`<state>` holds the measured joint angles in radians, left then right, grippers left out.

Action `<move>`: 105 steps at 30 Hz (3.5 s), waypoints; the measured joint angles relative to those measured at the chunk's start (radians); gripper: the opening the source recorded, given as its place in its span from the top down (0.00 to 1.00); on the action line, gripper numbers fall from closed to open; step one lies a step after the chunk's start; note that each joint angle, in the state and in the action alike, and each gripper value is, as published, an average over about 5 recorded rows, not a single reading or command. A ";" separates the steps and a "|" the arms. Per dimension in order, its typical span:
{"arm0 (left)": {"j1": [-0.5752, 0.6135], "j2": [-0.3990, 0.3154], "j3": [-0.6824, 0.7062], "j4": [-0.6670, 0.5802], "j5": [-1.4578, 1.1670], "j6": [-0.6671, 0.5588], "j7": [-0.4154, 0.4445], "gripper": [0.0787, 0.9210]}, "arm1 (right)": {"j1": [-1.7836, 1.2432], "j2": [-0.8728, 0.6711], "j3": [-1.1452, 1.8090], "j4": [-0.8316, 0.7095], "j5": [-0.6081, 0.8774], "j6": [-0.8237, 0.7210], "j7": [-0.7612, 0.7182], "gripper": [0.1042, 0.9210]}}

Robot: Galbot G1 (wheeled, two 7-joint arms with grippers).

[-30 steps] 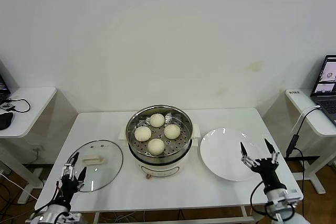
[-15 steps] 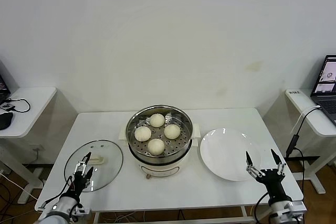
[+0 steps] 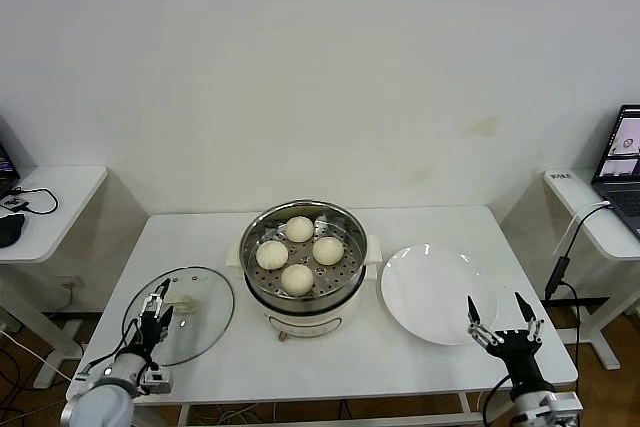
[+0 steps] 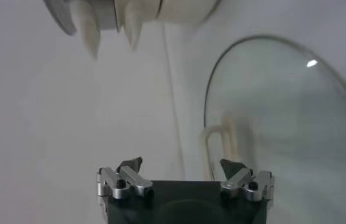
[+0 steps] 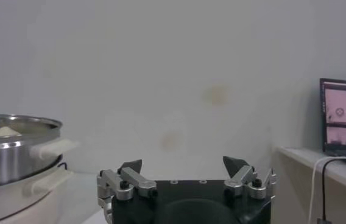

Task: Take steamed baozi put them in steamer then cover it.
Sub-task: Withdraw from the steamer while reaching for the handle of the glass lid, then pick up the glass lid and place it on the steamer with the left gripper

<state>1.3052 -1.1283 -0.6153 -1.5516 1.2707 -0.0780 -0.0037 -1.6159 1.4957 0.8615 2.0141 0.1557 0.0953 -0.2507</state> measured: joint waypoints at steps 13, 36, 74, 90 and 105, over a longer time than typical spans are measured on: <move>-0.103 -0.008 0.025 0.109 -0.005 -0.001 -0.002 0.12 | -0.010 0.002 0.008 0.008 0.000 -0.004 -0.004 0.12; -0.164 -0.022 0.036 0.202 -0.028 -0.004 -0.011 0.56 | -0.017 0.008 -0.010 -0.003 -0.019 0.003 -0.006 0.12; 0.061 -0.016 -0.158 -0.211 -0.152 0.109 -0.031 0.92 | 0.007 -0.013 -0.068 -0.017 -0.061 0.010 -0.017 0.12; 0.057 0.082 -0.113 -0.476 -0.225 0.270 0.137 0.92 | 0.014 -0.007 -0.080 -0.038 -0.111 0.015 -0.008 0.12; -0.136 0.026 0.202 -0.503 -0.103 0.390 0.284 0.92 | 0.025 0.016 -0.096 -0.047 -0.215 0.013 0.011 0.12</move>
<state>1.1695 -1.1020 -0.4138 -2.0542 1.1679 0.3124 0.2804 -1.5905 1.5118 0.7653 1.9674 -0.0589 0.1088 -0.2396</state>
